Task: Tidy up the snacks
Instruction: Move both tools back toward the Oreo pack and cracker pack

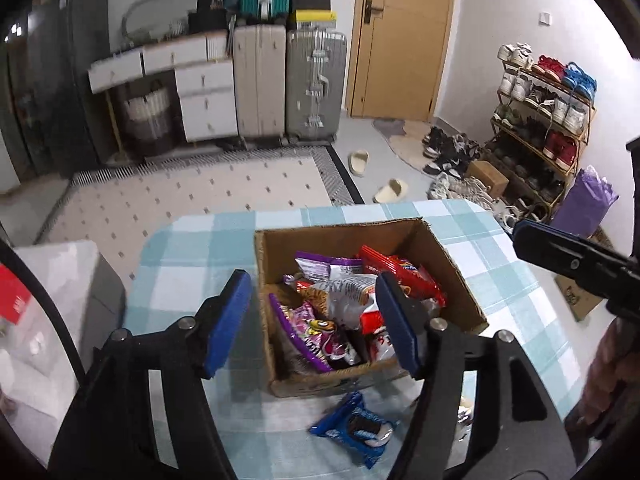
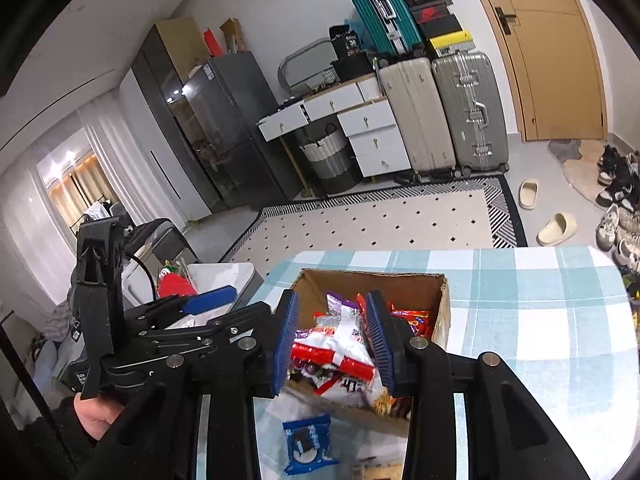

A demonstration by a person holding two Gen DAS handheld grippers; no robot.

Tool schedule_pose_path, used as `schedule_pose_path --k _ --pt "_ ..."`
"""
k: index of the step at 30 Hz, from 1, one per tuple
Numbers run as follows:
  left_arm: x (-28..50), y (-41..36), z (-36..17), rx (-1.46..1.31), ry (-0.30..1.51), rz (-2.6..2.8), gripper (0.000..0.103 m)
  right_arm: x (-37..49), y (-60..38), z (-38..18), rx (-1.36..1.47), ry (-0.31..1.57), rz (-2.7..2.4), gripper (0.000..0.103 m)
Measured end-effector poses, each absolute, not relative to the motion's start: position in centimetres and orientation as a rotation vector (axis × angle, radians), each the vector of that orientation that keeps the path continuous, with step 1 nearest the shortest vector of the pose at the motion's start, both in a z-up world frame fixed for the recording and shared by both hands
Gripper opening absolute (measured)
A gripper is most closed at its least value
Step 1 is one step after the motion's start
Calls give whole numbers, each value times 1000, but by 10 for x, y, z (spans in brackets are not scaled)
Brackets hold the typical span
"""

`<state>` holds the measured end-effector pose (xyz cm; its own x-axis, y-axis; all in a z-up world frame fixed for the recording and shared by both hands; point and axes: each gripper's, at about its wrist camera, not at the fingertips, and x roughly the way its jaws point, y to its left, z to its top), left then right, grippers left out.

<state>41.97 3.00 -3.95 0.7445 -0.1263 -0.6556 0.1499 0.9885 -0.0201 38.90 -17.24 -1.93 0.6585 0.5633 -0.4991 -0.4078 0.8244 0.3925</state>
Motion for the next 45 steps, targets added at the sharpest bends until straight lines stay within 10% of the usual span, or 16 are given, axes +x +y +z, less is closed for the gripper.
schedule_pose_path --k 24,45 --pt "234 44 -33 40 542 -38 100 249 -174 -50 132 553 555 70" --pt "182 35 -135 -46 569 19 102 187 -192 -144 184 563 514 101"
